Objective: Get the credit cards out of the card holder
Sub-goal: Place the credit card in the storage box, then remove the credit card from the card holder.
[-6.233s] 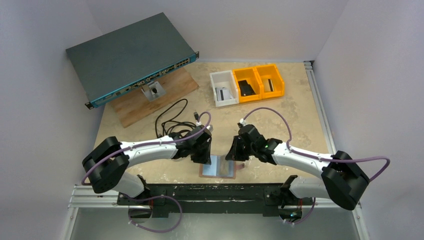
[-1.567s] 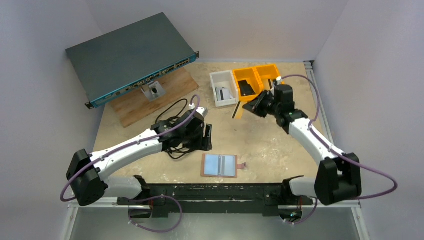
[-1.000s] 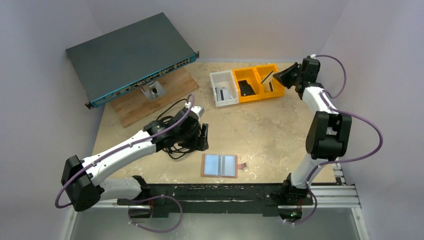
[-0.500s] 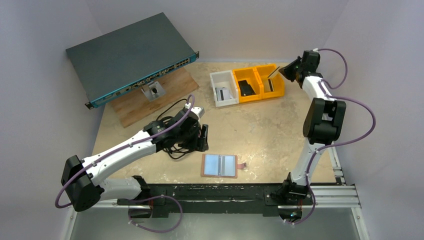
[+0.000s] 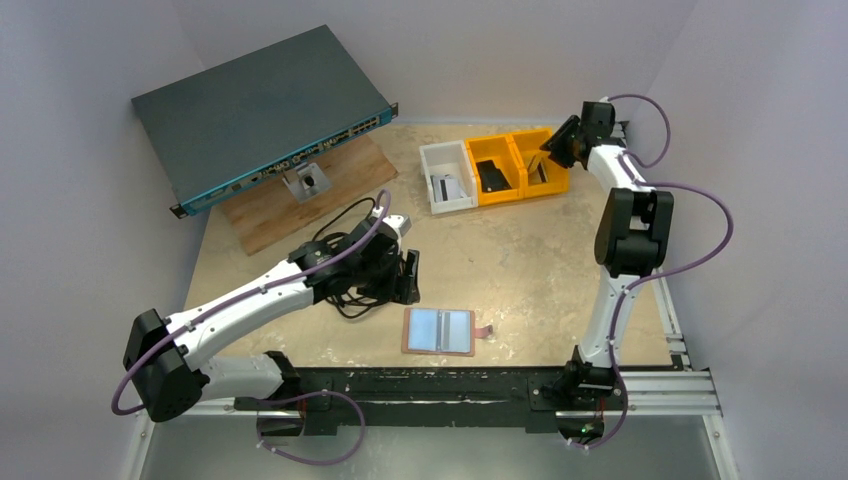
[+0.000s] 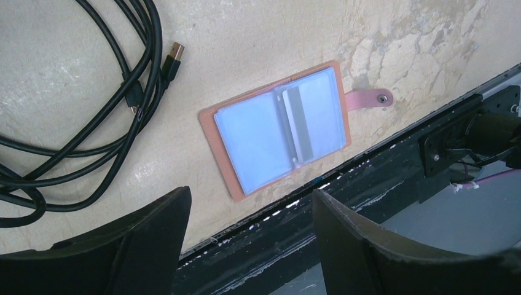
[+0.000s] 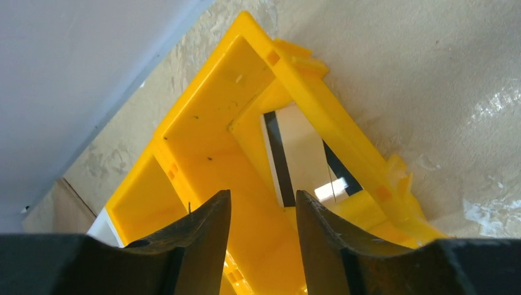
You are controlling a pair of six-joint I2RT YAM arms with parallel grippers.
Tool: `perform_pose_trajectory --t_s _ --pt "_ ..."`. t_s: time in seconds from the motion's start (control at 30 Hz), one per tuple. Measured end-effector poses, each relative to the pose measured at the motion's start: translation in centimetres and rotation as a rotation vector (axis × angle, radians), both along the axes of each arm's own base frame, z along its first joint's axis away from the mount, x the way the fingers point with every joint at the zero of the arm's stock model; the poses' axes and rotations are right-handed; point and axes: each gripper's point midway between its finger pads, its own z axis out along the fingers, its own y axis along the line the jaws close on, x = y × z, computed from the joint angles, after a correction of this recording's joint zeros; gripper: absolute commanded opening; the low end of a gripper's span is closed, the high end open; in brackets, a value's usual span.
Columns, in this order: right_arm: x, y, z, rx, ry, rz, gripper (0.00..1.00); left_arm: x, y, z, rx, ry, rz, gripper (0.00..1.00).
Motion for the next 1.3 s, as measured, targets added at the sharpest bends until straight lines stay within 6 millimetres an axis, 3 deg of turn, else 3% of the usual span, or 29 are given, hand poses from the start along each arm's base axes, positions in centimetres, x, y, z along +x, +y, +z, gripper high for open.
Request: perform_pose_trajectory --t_s 0.17,0.27,0.4,0.57,0.7,0.87,1.03,1.3 --pt "-0.6 0.4 0.0 -0.028 0.025 0.015 0.48 -0.3 -0.2 -1.2 0.017 0.034 -0.010 0.71" --pt "-1.5 0.7 0.9 -0.044 0.025 0.019 0.49 -0.2 -0.6 -2.1 0.030 0.055 -0.020 0.68" --pt "-5.7 2.1 3.8 -0.053 0.003 0.036 0.53 -0.7 -1.6 -3.7 0.066 0.083 -0.049 0.66" --pt "-13.1 6.2 7.1 -0.037 -0.078 0.105 0.54 -2.1 -4.3 -5.7 0.140 0.104 -0.134 0.62" --pt "-18.6 7.1 5.9 -0.016 -0.068 0.133 0.54 -2.9 -7.0 -6.4 0.175 0.084 -0.196 0.60" --pt "-22.9 6.7 2.9 -0.003 -0.008 0.138 0.55 -3.7 -10.0 -7.3 0.205 0.057 -0.257 0.58" --pt "-25.7 7.1 1.9 0.015 0.003 0.167 0.55 -4.3 -12.0 -8.5 0.247 0.027 -0.303 0.54" --pt "-27.8 7.8 0.0 0.042 0.040 0.209 0.55 -4.8 -12.3 -10.4 0.317 -0.001 -0.338 0.52"
